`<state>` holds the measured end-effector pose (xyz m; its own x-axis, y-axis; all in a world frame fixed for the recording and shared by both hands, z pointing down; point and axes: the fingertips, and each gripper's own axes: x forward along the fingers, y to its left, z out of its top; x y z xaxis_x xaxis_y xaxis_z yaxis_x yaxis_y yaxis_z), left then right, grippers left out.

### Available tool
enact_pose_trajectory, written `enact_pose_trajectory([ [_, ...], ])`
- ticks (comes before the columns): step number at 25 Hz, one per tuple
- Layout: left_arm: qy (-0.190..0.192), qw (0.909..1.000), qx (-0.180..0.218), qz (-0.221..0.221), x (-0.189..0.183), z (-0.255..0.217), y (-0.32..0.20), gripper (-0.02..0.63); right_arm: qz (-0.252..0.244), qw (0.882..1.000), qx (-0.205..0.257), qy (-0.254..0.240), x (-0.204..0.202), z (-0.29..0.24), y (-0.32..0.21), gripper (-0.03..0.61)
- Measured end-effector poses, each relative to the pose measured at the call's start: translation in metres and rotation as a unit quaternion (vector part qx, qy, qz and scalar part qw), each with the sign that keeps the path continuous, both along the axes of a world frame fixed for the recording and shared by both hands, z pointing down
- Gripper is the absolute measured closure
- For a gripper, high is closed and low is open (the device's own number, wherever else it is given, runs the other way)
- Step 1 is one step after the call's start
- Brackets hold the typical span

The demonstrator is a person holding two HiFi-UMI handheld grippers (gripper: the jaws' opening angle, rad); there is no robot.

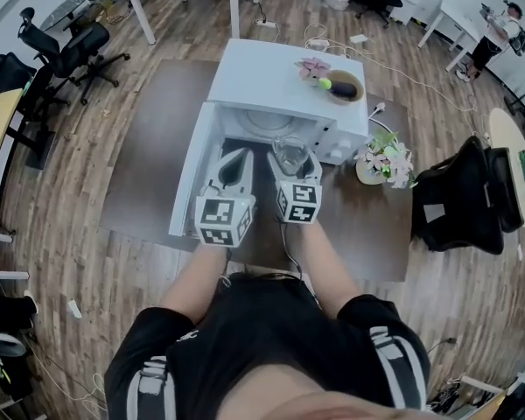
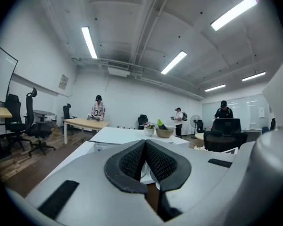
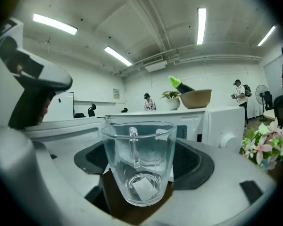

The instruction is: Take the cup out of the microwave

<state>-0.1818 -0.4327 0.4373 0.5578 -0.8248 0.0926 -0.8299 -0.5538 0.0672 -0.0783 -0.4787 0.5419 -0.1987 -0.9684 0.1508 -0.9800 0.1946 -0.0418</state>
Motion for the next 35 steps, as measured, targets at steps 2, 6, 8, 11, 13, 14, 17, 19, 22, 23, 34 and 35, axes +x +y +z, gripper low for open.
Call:
enact_pose_trajectory([
  [2,0.0,1.0,0.006,0.004,0.005,-0.006,0.004,0.612,-0.003,1.0,0.015,0.001,0.007,-0.021,0.013,0.186],
  [6,-0.001,0.9998,0.014,0.016,0.019,-0.016,0.017,0.612,0.009,0.999,0.044,0.003,0.027,-0.063,0.039,0.186],
  [8,0.0,0.9996,0.017,0.023,0.029,-0.019,0.024,0.612,0.019,0.998,0.058,0.001,0.04,-0.082,0.048,0.186],
  [11,0.002,0.9991,0.026,0.034,0.045,-0.023,0.032,0.612,0.036,0.996,0.08,-0.006,0.06,-0.107,0.06,0.186],
  [13,0.004,0.9987,0.032,0.04,0.052,-0.027,0.038,0.612,0.04,0.995,0.091,-0.005,0.069,-0.122,0.07,0.186],
  [14,0.005,0.9985,0.034,0.042,0.054,-0.029,0.041,0.612,0.04,0.995,0.097,-0.001,0.071,-0.128,0.074,0.186],
  [17,0.008,0.9982,0.038,0.046,0.06,-0.031,0.049,0.612,0.033,0.993,0.11,0.01,0.074,-0.143,0.088,0.186],
  [19,0.01,0.9981,0.039,0.047,0.063,-0.033,0.052,0.612,0.033,0.993,0.115,0.011,0.076,-0.149,0.094,0.186],
  [22,0.01,0.9979,0.043,0.047,0.065,-0.038,0.052,0.612,0.038,0.991,0.125,0.009,0.078,-0.156,0.098,0.186],
  [23,0.011,0.9979,0.044,0.047,0.065,-0.039,0.052,0.612,0.04,0.991,0.128,0.01,0.078,-0.157,0.098,0.186],
  [34,0.007,0.9983,0.048,0.031,0.052,-0.044,0.042,0.612,0.033,0.992,0.122,0.006,0.067,-0.152,0.089,0.187],
  [35,0.006,0.9984,0.048,0.03,0.051,-0.044,0.041,0.612,0.032,0.992,0.121,0.005,0.066,-0.151,0.088,0.187],
])
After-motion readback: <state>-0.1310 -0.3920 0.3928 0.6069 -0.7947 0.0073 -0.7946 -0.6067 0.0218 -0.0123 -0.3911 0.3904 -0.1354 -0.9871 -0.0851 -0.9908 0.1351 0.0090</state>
